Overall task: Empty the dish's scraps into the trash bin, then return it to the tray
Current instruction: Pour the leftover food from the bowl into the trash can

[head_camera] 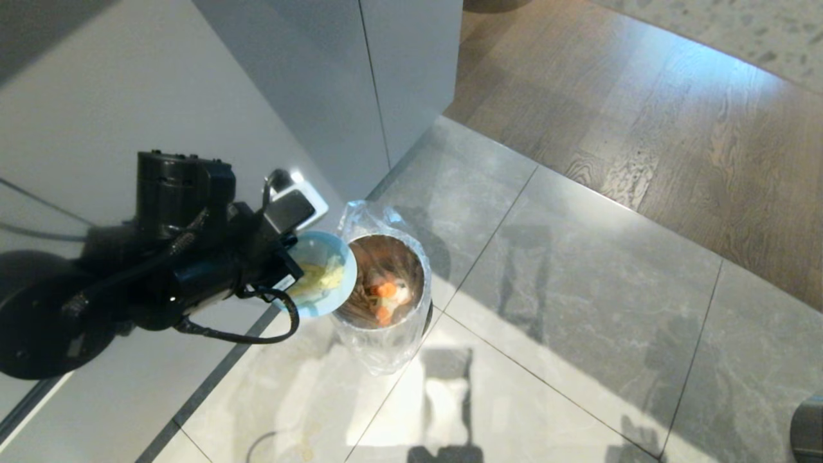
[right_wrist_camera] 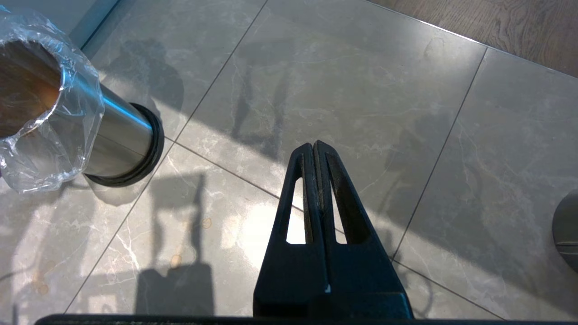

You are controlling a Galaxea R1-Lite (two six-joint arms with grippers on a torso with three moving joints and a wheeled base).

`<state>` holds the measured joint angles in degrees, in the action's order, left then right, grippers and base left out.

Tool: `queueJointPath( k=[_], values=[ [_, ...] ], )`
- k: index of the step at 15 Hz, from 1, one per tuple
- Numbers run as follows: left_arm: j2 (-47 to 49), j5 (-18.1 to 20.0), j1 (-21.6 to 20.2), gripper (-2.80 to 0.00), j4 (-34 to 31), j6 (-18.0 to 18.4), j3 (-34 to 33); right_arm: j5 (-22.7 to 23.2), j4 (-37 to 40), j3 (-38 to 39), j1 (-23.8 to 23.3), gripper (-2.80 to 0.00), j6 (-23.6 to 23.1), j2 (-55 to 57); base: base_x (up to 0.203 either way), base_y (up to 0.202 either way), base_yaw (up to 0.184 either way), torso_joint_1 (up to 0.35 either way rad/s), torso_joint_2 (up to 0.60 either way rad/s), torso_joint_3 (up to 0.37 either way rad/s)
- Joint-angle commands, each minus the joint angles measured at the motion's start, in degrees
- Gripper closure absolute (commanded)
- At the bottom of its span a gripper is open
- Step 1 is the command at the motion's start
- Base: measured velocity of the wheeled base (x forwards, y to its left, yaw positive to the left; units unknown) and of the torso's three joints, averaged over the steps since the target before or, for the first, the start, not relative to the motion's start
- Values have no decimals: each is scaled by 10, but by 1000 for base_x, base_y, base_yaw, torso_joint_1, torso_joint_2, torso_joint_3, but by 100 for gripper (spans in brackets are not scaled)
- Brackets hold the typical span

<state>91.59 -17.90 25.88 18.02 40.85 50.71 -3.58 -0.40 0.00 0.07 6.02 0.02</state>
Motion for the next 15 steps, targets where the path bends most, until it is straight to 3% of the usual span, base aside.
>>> queueJointPath(
  k=[1,3,7,15],
  values=[
    [1,-2,-1,0,2,7,7,0,0,0,0,0,0,0,0,0,0,0,0,0],
    [3,-2,-1,0,2,13,12,0,0,0,0,0,0,0,0,0,0,0,0,0],
    [11,-2,-5,0,3,60,29,0,0,0,0,0,0,0,0,0,0,0,0,0],
    [20,-2,-17,0,4,86,48,0,0,0,0,0,0,0,0,0,0,0,0,0]
  ],
)
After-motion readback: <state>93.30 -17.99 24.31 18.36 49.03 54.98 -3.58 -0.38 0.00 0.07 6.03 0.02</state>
